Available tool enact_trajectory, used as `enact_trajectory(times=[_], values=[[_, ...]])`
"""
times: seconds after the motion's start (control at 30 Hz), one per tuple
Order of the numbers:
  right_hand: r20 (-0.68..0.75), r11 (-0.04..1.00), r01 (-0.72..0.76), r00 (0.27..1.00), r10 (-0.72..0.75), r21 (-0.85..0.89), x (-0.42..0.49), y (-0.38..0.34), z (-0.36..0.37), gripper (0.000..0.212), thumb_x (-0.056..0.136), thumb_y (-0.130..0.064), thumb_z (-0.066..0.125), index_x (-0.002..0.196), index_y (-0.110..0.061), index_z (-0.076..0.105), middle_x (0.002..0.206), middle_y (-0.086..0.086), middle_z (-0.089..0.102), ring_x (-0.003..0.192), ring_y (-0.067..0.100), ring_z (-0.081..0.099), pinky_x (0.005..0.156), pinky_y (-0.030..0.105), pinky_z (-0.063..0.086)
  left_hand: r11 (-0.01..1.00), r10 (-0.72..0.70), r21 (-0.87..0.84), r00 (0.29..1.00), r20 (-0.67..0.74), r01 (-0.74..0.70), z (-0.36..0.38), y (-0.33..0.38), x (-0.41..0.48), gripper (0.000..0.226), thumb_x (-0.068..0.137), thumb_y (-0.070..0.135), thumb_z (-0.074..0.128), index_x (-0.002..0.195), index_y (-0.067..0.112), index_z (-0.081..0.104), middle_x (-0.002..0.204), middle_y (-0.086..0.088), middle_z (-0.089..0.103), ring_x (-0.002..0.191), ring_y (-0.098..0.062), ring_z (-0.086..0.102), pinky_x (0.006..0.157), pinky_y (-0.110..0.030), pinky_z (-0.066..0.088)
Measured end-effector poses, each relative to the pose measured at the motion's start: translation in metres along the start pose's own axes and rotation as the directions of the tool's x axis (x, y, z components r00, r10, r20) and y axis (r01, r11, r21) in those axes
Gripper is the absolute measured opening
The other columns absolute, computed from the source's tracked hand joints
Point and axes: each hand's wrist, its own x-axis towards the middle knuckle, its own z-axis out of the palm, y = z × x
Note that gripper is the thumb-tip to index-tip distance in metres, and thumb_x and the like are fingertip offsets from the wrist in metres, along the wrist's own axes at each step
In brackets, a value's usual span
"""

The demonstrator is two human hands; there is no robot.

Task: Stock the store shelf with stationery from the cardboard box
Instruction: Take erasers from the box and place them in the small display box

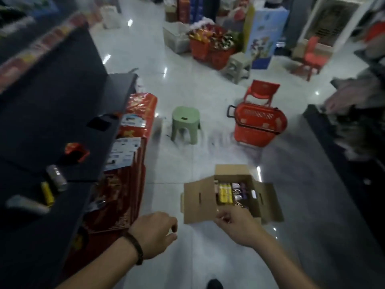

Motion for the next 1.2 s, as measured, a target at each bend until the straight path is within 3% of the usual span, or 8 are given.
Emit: enact_trajectory(times=[0.07, 0.2, 0.37, 0.57, 0.8, 0.97, 1.07, 1.2], values=[[0.02, 0.996, -0.086, 0.996, 0.085, 0.029, 0.011, 0.048, -0.016, 0.015, 0.098, -0.034, 0.068, 0.098, -0.023, 0.078, 0.093, -0.006, 0.075, 0.077, -0.001, 0.062, 0.067, 0.009, 0.046, 1.0, -0.018, -0.016, 0.996, 0.088, 0.019, 0.015, 0.024, 0.044, 0.027, 0.099, 0.058, 0.05, 0.115, 0.039, 0.061, 0.112, 0.012, 0.062, 0.106, -0.014, 0.061, 0.089, -0.036, 0.053], [0.101, 0.957, -0.279, 0.957, 0.27, 0.079, 0.062, 0.14, -0.02, 0.017, 0.098, -0.042, 0.065, 0.102, -0.027, 0.072, 0.097, -0.008, 0.072, 0.086, 0.008, 0.069, 0.075, 0.029, 0.059, 0.997, 0.003, -0.072, 0.968, 0.25, 0.016, 0.046, 0.051, 0.135, 0.025, 0.1, 0.053, 0.052, 0.11, 0.035, 0.065, 0.108, 0.009, 0.064, 0.1, -0.014, 0.062, 0.085, -0.035, 0.054], [0.125, 0.907, -0.413, 0.907, 0.402, 0.084, 0.154, 0.22, -0.005, 0.023, 0.101, -0.041, 0.065, 0.115, -0.024, 0.073, 0.107, -0.006, 0.07, 0.091, 0.006, 0.065, 0.07, 0.019, 0.047, 0.99, 0.021, -0.137, 0.935, 0.355, 0.03, 0.093, 0.047, 0.27, 0.023, 0.104, 0.047, 0.051, 0.11, 0.032, 0.067, 0.11, 0.006, 0.067, 0.099, -0.016, 0.063, 0.089, -0.037, 0.056], [0.227, 0.858, -0.511, 0.842, 0.49, 0.044, 0.288, 0.337, 0.067, 0.032, 0.102, -0.039, 0.063, 0.127, -0.02, 0.07, 0.119, 0.002, 0.07, 0.103, 0.016, 0.065, 0.087, 0.03, 0.051, 0.942, -0.112, -0.243, 0.899, 0.422, 0.232, 0.195, 0.011, 0.422, 0.014, 0.104, 0.039, 0.055, 0.108, 0.031, 0.066, 0.11, 0.007, 0.066, 0.097, -0.012, 0.065, 0.091, -0.033, 0.057], [0.372, 0.901, -0.381, 0.821, 0.432, -0.207, 0.453, 0.472, 0.192, 0.035, 0.101, -0.028, 0.061, 0.135, -0.021, 0.065, 0.136, 0.008, 0.061, 0.126, 0.029, 0.056, 0.108, 0.043, 0.05, 0.835, -0.215, -0.359, 0.849, 0.482, 0.416, 0.357, -0.008, 0.566, 0.017, 0.104, 0.034, 0.053, 0.118, 0.031, 0.062, 0.104, 0.007, 0.066, 0.091, -0.011, 0.063, 0.085, -0.03, 0.056], [0.5, 0.882, -0.385, 0.726, 0.472, -0.273, 0.518, 0.546, 0.28, 0.047, 0.097, -0.034, 0.066, 0.141, -0.028, 0.053, 0.139, 0.01, 0.052, 0.126, 0.034, 0.051, 0.105, 0.042, 0.049, 0.744, -0.41, -0.359, 0.809, 0.421, 0.563, 0.45, -0.01, 0.637, 0.032, 0.103, 0.052, 0.051, 0.109, 0.021, 0.053, 0.098, -0.002, 0.067, 0.089, -0.023, 0.066, 0.082, -0.042, 0.059], [0.491, 0.9, -0.326, 0.757, 0.431, -0.288, 0.535, 0.572, 0.321, 0.05, 0.095, -0.035, 0.061, 0.144, -0.033, 0.053, 0.136, 0.015, 0.056, 0.125, 0.038, 0.052, 0.106, 0.045, 0.049, 0.702, -0.474, -0.341, 0.767, 0.433, 0.626, 0.486, -0.009, 0.655, 0.032, 0.104, 0.052, 0.05, 0.106, 0.02, 0.051, 0.097, -0.002, 0.065, 0.087, -0.023, 0.065, 0.076, -0.038, 0.056], [0.51, 0.919, -0.278, 0.768, 0.388, -0.281, 0.546, 0.587, 0.354, 0.049, 0.093, -0.042, 0.059, 0.142, -0.038, 0.056, 0.135, 0.017, 0.058, 0.126, 0.042, 0.053, 0.106, 0.044, 0.048, 0.724, -0.517, -0.326, 0.791, 0.326, 0.608, 0.505, -0.008, 0.656, 0.023, 0.105, 0.042, 0.054, 0.103, 0.02, 0.047, 0.096, -0.002, 0.058, 0.087, -0.023, 0.059, 0.068, -0.034, 0.043]])
